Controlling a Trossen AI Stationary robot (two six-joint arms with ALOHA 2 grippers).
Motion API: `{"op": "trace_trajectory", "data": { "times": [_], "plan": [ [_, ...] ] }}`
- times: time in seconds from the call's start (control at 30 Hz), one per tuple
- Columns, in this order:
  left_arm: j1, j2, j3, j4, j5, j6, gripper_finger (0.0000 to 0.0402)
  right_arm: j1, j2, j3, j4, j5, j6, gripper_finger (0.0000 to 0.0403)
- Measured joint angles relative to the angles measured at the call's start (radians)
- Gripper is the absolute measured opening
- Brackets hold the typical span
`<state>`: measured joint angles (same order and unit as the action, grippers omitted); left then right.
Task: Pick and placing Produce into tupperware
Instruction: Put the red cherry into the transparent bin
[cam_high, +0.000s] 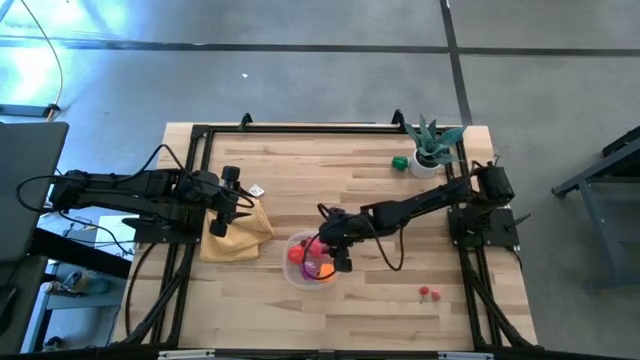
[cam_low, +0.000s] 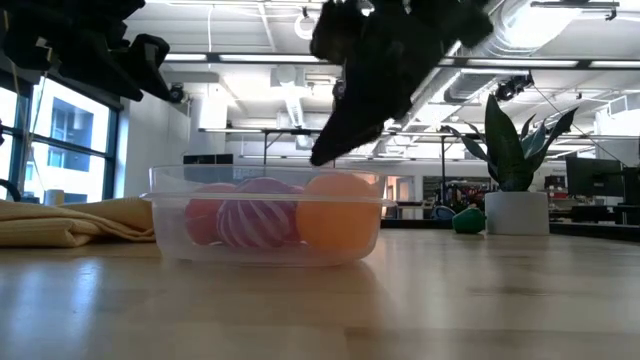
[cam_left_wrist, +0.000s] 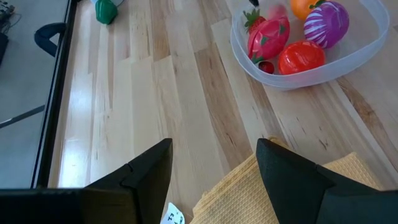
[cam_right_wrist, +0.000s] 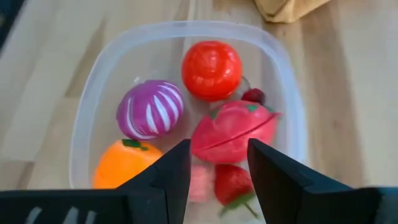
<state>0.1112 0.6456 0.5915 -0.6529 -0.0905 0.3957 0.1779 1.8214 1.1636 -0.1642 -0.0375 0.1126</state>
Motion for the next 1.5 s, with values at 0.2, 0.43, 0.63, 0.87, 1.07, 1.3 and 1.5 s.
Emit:
{"op": "trace_trajectory", "data": {
  "times": [0.2, 0.43, 0.63, 0.87, 1.07, 1.3, 1.5],
  "plan": [
    [0.0, 0.0, 0.0, 0.0, 0.0, 0.0, 0.0221, 0.038, -0.001, 0.183, -0.323, 0.12, -0.035, 0.0149],
    [0.0, 0.0, 0.0, 0.0, 0.0, 0.0, 0.0221, 0.104, -0.013, 0.263, -0.672, 0.262, 0.118, 0.0149],
    [0.0, 0.0, 0.0, 0.0, 0.0, 0.0, 0.0221, 0.21, -0.087, 0.199, -0.905, 0.362, 0.439, 0.0149],
    [0.0, 0.0, 0.0, 0.0, 0.0, 0.0, 0.0221, 0.372, -0.254, 0.083, -1.021, 0.34, 0.96, 0.0149],
    [0.0, 0.0, 0.0, 0.0, 0.0, 0.0, 0.0221, 0.478, -0.369, -0.034, -1.019, 0.236, 1.353, 0.0149],
    [0.0, 0.0, 0.0, 0.0, 0.0, 0.0, 0.0221, 0.541, -0.399, -0.133, -0.955, 0.138, 1.577, 0.0149],
    [0.0, 0.0, 0.0, 0.0, 0.0, 0.0, 0.0221, 0.566, -0.398, -0.215, -0.861, 0.032, 1.677, 0.0149]
  ]
}}
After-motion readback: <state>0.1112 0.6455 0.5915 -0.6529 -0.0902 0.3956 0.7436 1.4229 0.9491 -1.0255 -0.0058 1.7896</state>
